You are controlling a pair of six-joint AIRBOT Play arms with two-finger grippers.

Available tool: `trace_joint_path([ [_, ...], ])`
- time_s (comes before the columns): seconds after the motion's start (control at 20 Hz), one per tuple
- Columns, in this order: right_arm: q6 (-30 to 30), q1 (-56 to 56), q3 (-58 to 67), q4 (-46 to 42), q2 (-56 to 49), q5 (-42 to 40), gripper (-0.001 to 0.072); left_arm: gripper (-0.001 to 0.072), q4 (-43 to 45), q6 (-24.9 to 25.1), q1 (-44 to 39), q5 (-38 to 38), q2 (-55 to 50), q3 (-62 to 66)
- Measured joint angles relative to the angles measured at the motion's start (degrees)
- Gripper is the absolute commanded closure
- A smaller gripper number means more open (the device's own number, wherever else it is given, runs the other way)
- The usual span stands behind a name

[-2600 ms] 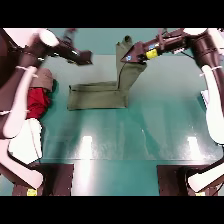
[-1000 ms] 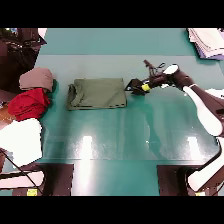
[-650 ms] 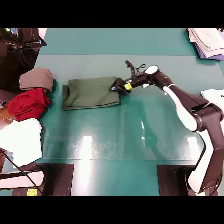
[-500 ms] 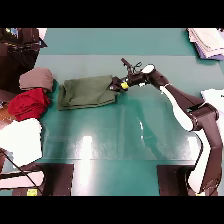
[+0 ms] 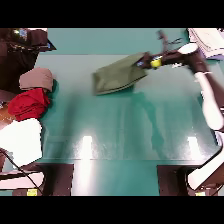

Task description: Fold the shirts.

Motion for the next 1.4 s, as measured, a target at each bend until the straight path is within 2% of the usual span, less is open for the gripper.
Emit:
trace_joint_path([
  [0.35, 5.95, -27.50, 0.09, -12.94, 13.05, 4.61, 0.0701, 0.0681, -0.20, 0.85, -6.69, 3.34, 0.00, 0.00],
  [0.65, 7.63, -44.44, 0.11, -16.00, 16.04, 7.56, 0.0701, 0.0681, -0.37, 0.85, -8.15, 4.59, 0.00, 0.00],
  [1.1, 1.44, -50.16, 0.17, -14.29, 21.49, 8.81, 0.0701, 0.0681, -0.50, 0.66, -8.39, 4.92, 0.00, 0.00],
  [1.4, 2.40, -52.74, 0.15, -14.80, 28.04, 13.51, 0.0701, 0.0681, -0.50, 2.01, -8.39, 4.92, 0.00, 0.00],
])
